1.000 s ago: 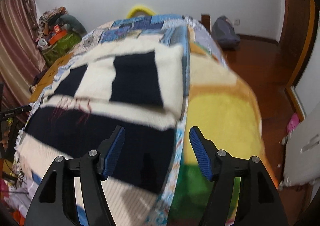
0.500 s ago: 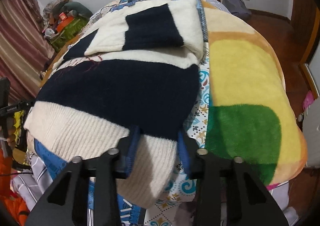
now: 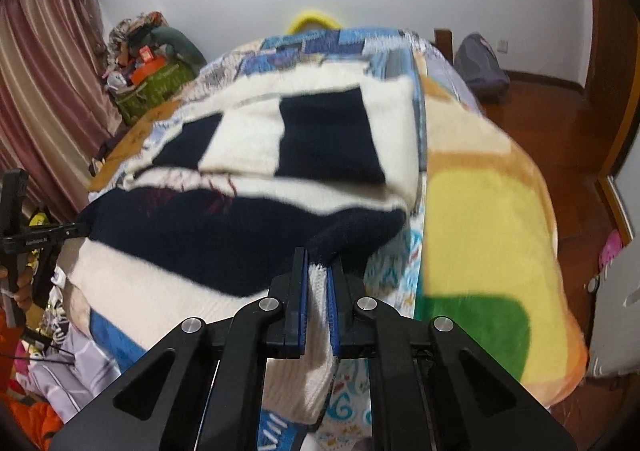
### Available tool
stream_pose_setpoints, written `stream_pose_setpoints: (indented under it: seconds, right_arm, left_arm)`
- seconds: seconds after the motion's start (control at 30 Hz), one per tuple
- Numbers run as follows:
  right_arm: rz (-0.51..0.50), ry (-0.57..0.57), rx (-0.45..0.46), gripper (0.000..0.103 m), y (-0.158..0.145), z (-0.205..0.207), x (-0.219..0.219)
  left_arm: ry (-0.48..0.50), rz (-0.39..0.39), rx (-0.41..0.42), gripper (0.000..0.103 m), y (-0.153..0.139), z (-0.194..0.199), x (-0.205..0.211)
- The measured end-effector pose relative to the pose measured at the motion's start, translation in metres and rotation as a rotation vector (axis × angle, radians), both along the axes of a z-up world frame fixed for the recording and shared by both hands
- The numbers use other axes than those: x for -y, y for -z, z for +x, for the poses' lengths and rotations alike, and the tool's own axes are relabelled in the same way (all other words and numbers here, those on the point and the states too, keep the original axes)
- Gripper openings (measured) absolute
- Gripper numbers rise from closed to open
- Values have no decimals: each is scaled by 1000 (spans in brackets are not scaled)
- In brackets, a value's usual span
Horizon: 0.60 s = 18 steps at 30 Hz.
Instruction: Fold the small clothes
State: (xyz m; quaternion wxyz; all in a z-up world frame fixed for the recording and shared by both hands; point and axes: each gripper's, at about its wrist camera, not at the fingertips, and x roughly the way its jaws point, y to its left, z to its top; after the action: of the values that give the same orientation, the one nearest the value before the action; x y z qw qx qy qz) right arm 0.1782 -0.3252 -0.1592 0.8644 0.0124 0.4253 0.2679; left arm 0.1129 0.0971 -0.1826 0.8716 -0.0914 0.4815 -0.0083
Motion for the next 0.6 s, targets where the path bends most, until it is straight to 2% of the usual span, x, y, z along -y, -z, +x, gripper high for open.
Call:
stream_pose_setpoints:
  seconds: [0.2,0.3,0.43,0.6]
  right_arm:
    - [10,-10,97,7,-28,27,-13]
    - [9,-7,132,7,-38,49,-21]
    - [20,14,129,7,-40,82,-27]
    - [11,48,75,7,-23,124,-32]
  left_arm:
    - [-20,-36,115,9,-50,41,-14]
    - [-41,-15,132,9,-58,70,-19]
    - [-82,-13,101,9,-45,111,-32]
    - [-142,-49,-9,9,4,153,-55]
